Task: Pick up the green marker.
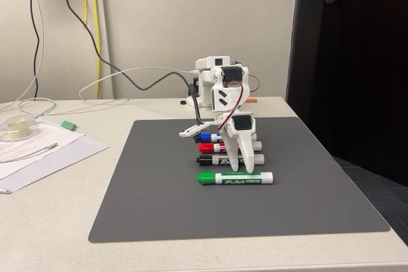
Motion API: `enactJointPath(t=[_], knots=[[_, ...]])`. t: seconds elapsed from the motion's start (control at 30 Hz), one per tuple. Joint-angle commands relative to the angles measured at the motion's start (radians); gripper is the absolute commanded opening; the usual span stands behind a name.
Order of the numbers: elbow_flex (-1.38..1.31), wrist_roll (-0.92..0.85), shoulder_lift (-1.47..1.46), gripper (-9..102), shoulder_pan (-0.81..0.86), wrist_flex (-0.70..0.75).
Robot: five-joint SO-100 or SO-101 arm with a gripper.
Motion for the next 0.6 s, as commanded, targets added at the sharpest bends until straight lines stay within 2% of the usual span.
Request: enactJointPath(t=[0.0,0.2,0.4,0.57], knots=[[-0.005,-0.008,0.017,34,0.008,-0.009],[-0.005,0.130,0.018,34,0.012,-0.037],[-0.005,0.256,0.023,26,0.012,-0.084],[-0.005,0.291,0.011,22,0.012,-0.107]])
